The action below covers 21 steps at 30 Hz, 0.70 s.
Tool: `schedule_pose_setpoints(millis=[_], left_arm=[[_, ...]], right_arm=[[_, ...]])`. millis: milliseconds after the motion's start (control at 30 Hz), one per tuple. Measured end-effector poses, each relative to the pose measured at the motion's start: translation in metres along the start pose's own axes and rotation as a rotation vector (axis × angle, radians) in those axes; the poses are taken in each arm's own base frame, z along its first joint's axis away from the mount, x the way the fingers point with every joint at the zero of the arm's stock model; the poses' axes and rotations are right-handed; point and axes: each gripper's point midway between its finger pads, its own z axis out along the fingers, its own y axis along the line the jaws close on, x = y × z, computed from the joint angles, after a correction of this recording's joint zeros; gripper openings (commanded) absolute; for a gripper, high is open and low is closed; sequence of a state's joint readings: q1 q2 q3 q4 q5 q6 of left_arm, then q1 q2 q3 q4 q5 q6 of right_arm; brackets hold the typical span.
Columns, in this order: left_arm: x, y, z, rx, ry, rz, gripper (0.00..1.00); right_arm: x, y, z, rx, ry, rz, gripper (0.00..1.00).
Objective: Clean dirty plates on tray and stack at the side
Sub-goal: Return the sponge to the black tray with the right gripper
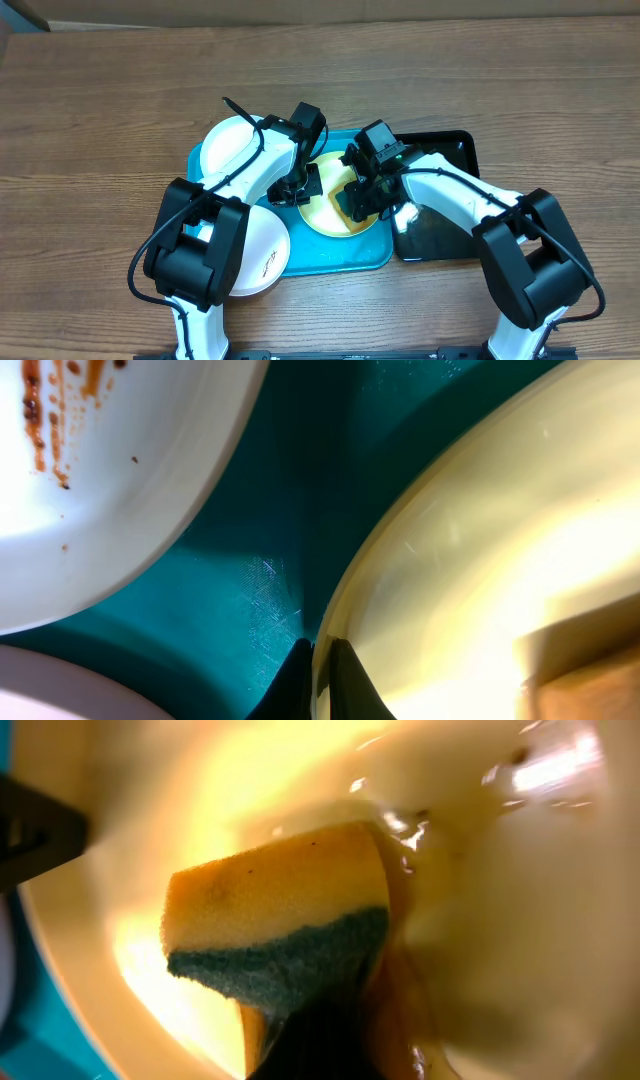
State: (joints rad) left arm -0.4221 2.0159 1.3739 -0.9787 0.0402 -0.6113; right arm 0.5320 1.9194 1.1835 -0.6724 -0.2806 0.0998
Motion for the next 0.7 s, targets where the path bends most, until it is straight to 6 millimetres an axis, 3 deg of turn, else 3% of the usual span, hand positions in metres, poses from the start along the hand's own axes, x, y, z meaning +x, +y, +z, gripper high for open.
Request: schedule_pose_setpoints(millis=[367,533,700], left_arm=[[0.000,0.000,0.000,0.000,0.000,0.000,0.05],[0.000,0.000,0.000,0.000,0.001,0.000,0.05],[0.000,0.000,0.000,0.000,0.000,0.000,0.05]], right_arm=[[-0.035,-0.033,-0.008,0.218,-0.152,-0.020,0.04],[-0.041,-0.036,-0.018,0.256,-0.141,-0.015,0.04],[-0.056,-0.027,-0.042,0.240,-0.134,-0.005,0.04]])
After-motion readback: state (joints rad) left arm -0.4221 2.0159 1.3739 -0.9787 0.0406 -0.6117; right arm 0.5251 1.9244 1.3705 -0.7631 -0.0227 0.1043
